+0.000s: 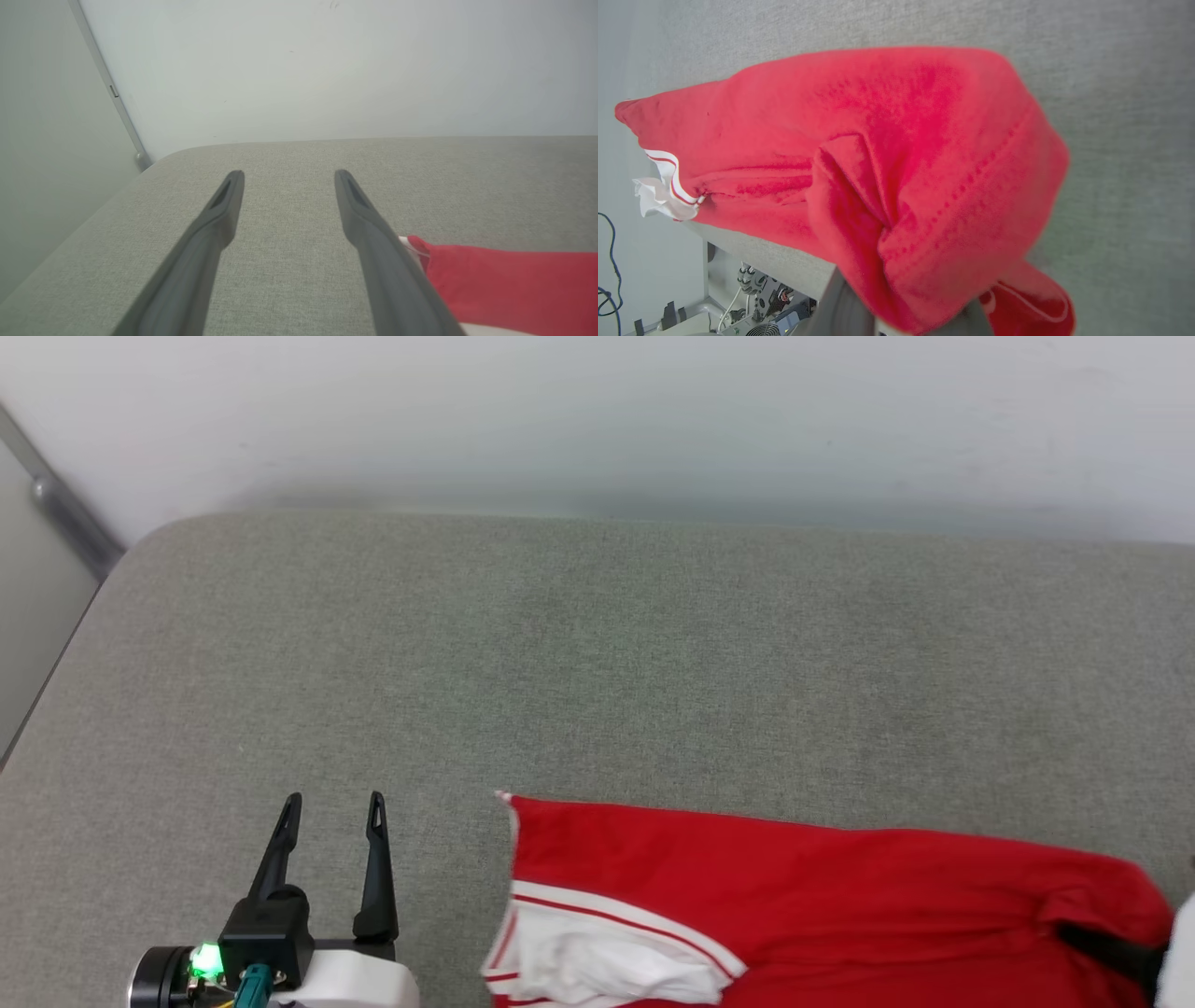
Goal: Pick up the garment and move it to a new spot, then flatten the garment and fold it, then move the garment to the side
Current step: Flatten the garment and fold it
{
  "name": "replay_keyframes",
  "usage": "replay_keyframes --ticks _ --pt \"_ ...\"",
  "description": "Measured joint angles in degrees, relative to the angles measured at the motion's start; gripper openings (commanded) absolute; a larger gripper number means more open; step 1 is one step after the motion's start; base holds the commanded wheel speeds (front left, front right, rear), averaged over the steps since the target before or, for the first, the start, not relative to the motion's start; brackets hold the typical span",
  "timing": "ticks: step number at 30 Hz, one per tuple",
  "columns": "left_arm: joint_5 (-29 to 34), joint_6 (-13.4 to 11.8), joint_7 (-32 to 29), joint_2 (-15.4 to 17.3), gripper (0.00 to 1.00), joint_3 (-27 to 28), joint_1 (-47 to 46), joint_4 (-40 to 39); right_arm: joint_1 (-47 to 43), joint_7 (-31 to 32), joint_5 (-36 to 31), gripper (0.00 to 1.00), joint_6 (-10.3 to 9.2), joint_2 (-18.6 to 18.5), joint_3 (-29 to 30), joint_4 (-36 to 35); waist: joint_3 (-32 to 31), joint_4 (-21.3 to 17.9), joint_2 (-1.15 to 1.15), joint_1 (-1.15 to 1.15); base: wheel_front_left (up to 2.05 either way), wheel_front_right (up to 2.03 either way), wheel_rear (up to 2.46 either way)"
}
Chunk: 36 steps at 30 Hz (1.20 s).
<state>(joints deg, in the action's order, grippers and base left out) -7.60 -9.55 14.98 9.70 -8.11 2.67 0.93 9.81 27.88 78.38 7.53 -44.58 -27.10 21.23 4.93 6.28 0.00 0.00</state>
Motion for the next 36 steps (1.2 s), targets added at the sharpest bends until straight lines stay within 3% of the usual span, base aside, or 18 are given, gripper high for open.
replay_keyframes --ticks 5,10,19,26,31,36 --pt "2.05 1.38 0.0 -1.02 1.0 1.3 0.82 -0.04 -0.1 -0.34 -0.57 0.0 -0.01 -4.61 1.13 2.1 -1.02 -0.62 0.0 0.0 0.0 0.0 0.0" --pt "3.32 2.24 0.01 -1.7 1.0 2.19 1.7 0.16 -0.21 0.65 -0.69 0.0 -0.02 -5.72 1.03 1.44 -1.59 -1.14 0.0 0.0 0.0 0.0 0.0" --pt "4.52 3.33 0.01 -2.71 1.0 3.6 2.84 0.46 -0.63 4.02 -0.98 0.0 -0.03 -5.84 -1.35 -13.08 -2.36 -1.78 0.0 0.0 0.0 0.0 0.0" --pt "4.94 4.01 0.01 -3.32 1.0 4.21 2.74 0.63 4.39 6.64 -7.37 0.0 -0.03 -0.53 -5.14 -21.72 -1.72 -1.88 0.0 0.0 0.0 0.0 0.0" --pt "5.33 4.54 0.0 -3.79 1.0 4.48 1.93 0.8 10.6 9.12 -14.03 0.0 -0.03 6.92 -10.13 -21.34 -0.73 -1.53 0.0 0.0 0.0 0.0 0.0" --pt "5.41 5.03 0.01 -4.38 1.0 4.52 1.03 0.93 16.92 10.54 -18.96 0.0 -0.03 14.72 -16.1 -16.62 0.71 -0.94 0.0 0.0 0.0 0.0 0.0"
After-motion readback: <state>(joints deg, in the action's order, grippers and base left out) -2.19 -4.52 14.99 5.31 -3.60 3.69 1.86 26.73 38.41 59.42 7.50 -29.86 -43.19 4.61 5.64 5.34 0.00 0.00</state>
